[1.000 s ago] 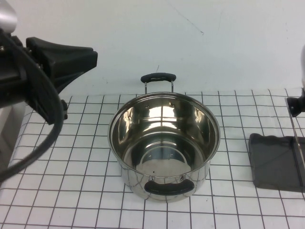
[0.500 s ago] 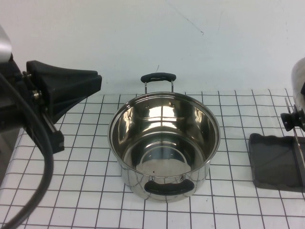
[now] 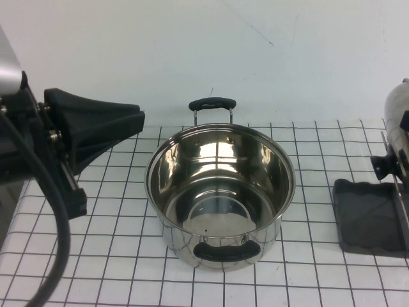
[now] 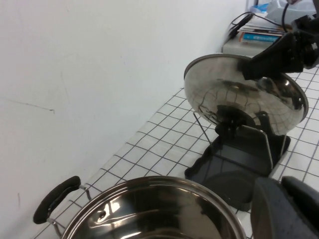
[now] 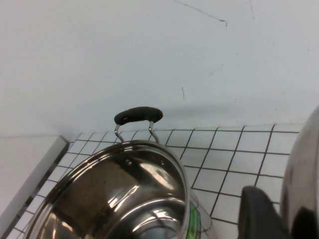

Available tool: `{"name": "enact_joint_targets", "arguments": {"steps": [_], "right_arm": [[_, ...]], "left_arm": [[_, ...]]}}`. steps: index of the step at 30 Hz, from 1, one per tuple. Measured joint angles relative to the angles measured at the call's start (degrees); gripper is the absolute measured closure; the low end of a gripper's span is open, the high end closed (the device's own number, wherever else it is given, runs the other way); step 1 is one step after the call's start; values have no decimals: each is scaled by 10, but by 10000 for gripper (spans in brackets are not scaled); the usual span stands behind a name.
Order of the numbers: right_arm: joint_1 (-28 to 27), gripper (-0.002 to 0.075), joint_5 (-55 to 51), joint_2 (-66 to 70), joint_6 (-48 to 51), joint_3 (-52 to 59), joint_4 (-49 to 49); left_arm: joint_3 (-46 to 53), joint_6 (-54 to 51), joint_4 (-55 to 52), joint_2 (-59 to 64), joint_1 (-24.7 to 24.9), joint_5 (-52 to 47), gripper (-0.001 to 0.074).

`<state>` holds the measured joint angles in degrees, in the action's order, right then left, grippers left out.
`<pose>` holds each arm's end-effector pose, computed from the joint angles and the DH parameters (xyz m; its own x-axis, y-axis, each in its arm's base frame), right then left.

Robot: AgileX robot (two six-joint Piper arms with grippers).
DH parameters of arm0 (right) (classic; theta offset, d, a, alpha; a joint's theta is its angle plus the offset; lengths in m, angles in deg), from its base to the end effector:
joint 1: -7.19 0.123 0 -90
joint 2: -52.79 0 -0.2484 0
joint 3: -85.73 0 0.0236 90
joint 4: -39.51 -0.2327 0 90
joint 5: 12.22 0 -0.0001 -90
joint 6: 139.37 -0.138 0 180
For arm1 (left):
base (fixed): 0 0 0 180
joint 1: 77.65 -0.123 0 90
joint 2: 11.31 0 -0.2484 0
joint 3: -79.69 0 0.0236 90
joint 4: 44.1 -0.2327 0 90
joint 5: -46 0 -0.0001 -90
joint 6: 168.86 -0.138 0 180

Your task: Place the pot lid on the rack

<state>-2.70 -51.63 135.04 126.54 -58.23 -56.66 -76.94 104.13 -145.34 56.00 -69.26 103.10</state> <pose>0.2917 0.0376 0.2374 -0.4717 0.2467 -0.8466 -0.3473 0.8305 0.4355 0.1931 -0.1433 0.3495 -0.0305 0.1732 -0.9844 0.9092 0.4140 0.0446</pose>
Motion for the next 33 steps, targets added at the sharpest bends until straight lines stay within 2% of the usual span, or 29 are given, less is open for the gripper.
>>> {"name": "enact_joint_targets", "arguments": {"steps": [8,15,19,25,30,33], "right_arm": [[0,473,0,0,0,0,31],[0,337,0,0,0,0,68],[-1,284,0,0,0,0,69],[-37,272,-13,0,-21,0,102],[-97,271,-75,0,-57,0,147],[-111,270,-112,0,-61,0,157]], "left_arm": [[0,-1,0,0,0,29,736],[0,-10,0,0,0,42,736],[0,-12,0,0,0,50,736],[0,-12,0,0,0,63,736],[0,-12,0,0,0,66,736],[0,-12,0,0,0,54,736]]}}
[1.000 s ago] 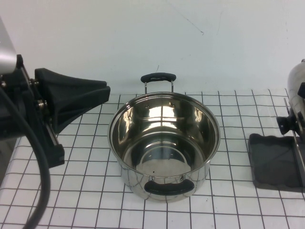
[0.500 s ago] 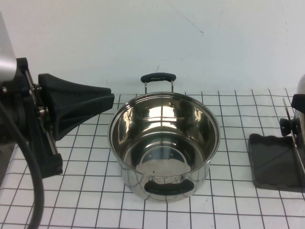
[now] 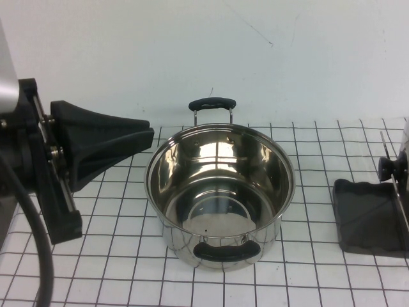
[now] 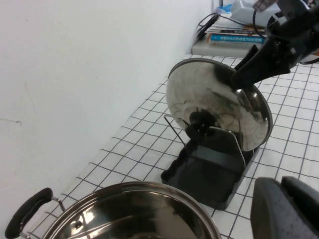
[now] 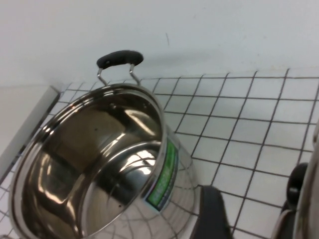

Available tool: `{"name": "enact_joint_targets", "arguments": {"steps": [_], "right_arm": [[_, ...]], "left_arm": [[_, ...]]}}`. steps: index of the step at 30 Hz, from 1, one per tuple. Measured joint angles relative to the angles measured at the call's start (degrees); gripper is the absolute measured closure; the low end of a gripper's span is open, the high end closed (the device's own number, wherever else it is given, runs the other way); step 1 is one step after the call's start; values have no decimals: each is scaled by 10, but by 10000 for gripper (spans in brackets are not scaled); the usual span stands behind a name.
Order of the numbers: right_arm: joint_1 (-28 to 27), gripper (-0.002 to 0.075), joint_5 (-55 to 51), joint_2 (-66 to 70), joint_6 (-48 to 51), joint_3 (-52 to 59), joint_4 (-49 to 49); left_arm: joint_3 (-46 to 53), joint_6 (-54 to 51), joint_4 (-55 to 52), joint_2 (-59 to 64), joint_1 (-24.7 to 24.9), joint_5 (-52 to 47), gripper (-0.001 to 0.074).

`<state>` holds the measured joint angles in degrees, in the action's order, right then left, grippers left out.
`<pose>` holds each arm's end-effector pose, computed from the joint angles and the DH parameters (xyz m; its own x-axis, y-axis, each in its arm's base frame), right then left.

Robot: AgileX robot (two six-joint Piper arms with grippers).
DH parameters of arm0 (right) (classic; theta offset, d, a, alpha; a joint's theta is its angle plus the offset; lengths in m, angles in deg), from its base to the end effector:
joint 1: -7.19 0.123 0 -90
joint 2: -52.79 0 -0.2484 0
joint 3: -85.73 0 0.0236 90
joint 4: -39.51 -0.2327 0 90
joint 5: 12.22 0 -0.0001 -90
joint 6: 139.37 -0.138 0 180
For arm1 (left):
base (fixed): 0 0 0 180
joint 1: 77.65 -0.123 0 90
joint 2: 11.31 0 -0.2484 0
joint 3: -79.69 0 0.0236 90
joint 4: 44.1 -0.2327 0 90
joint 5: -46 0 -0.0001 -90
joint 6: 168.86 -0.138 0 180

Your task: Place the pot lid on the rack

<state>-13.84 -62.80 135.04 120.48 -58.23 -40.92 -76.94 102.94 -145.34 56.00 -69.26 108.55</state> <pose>0.2723 0.0080 0.2225 -0.5686 0.1615 -0.8066 -0.3624 0.8311 0.4219 0.1809 -0.1480 0.3484 -0.0128 0.1845 -0.9828 0.9449 0.3236 0.0485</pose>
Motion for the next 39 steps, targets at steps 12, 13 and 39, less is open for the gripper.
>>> {"name": "enact_joint_targets", "arguments": {"steps": [12,13,39], "right_arm": [[-39,270,-84,0,-51,0,49],[-40,270,-87,0,-53,0,50],[-55,270,-37,-79,-156,0,222]], "left_arm": [[14,0,0,-16,0,-56,736],[20,0,0,-23,0,-72,736],[244,46,0,-339,0,-362,736]]}}
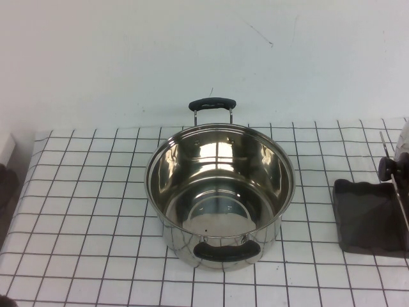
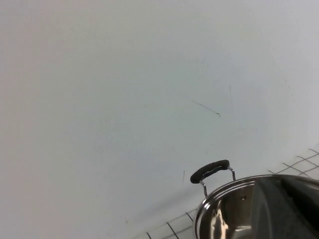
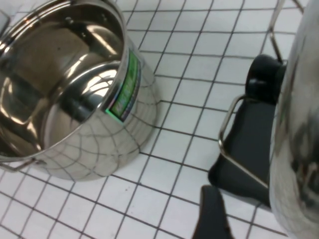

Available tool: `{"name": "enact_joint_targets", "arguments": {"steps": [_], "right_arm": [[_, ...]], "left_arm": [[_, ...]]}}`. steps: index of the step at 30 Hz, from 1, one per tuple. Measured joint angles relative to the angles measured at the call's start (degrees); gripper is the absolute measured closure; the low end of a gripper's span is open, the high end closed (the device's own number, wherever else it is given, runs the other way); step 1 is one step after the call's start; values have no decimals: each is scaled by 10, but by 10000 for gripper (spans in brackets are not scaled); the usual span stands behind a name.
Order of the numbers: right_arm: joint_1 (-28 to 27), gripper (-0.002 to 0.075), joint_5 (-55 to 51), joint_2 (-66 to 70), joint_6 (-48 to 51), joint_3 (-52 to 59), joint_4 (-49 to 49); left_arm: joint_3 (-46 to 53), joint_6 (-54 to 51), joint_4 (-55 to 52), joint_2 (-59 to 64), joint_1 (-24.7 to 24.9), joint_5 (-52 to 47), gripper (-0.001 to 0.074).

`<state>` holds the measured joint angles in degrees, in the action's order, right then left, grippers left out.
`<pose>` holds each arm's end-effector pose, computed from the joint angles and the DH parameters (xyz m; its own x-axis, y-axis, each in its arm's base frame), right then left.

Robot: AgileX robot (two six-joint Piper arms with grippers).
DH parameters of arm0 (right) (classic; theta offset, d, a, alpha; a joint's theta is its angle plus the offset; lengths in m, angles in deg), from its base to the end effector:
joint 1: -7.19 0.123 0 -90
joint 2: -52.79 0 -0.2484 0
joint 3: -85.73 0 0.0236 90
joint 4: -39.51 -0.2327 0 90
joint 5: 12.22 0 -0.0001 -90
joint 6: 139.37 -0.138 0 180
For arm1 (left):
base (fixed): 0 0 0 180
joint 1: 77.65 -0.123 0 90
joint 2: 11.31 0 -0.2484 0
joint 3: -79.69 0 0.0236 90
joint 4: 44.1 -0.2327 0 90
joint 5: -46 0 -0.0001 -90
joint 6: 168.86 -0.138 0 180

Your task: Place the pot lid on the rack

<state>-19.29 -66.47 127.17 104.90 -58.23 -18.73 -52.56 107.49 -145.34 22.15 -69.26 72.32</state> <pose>0.2343 -0.0103 0.2198 -0.6917 0.0558 -0.7200 -0.2831 0.8963 0.3414 0.1330 -0.0802 0.3260 0.1164 0.0804 -0.9899 0.5516 0.8236 0.1317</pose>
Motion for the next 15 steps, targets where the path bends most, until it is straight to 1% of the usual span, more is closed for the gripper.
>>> {"name": "enact_joint_targets", "arguments": {"steps": [5,10,15], "right_arm": [[0,270,20,-62,-44,0,49],[0,270,33,-136,-86,0,104],[0,270,37,-198,-92,0,112]], "left_arm": [[61,53,0,-42,0,-6,737],[115,69,0,-70,0,-9,737],[134,76,0,-92,0,-23,736]]}}
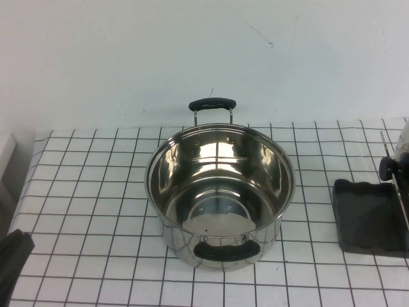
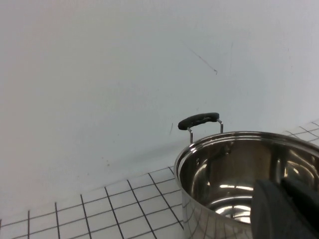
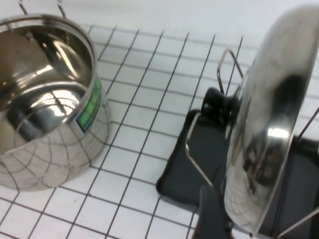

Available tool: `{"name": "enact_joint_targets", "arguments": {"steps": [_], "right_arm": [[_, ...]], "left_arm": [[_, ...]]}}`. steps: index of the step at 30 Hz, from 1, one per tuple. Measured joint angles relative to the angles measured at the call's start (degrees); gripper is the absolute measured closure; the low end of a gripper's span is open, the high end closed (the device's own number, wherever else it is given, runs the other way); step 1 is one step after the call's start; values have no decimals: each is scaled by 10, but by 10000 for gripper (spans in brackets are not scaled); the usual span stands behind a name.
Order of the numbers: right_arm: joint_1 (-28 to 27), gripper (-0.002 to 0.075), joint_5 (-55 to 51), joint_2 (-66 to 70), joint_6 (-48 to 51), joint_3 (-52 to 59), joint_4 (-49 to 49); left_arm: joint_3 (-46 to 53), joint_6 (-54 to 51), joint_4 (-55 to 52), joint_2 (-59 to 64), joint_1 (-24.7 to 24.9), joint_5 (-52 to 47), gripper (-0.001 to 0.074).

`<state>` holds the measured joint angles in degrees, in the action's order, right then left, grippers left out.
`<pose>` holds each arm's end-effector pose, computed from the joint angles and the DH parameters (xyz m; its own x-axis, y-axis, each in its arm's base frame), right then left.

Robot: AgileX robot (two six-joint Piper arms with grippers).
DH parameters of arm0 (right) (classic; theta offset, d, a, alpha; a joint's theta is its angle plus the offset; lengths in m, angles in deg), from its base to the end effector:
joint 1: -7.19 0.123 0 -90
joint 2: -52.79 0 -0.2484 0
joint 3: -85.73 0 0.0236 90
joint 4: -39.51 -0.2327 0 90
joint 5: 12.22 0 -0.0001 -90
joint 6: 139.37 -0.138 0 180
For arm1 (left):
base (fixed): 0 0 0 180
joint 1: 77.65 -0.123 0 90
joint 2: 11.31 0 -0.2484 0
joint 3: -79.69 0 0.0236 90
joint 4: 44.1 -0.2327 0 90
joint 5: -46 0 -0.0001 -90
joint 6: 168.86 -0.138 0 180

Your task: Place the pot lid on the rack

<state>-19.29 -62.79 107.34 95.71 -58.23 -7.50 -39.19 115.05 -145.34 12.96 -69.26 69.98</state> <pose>0.1920 -0.0085 0.2729 -0.5343 -0.0614 -0.8431 -0.2224 0.9724 0.0701 0.1208 -0.0733 0.2666 -0.0211 -0.0234 -0.9995 0.5278 0.8488 -0.0310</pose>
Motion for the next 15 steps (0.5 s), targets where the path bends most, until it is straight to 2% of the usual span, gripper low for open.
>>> {"name": "enact_joint_targets", "arguments": {"steps": [6,8,11,15], "right_arm": [[0,270,-29,-24,20,0,-47],[0,272,-41,-24,61,0,-107],[6,302,-73,-24,151,0,-254],[37,402,-122,-24,278,0,-414]], "left_arm": [[1,13,1,-31,0,-19,737],[1,14,2,-41,0,-46,737],[7,13,8,-42,0,-133,737],[22,13,17,-42,0,-274,737]]}}
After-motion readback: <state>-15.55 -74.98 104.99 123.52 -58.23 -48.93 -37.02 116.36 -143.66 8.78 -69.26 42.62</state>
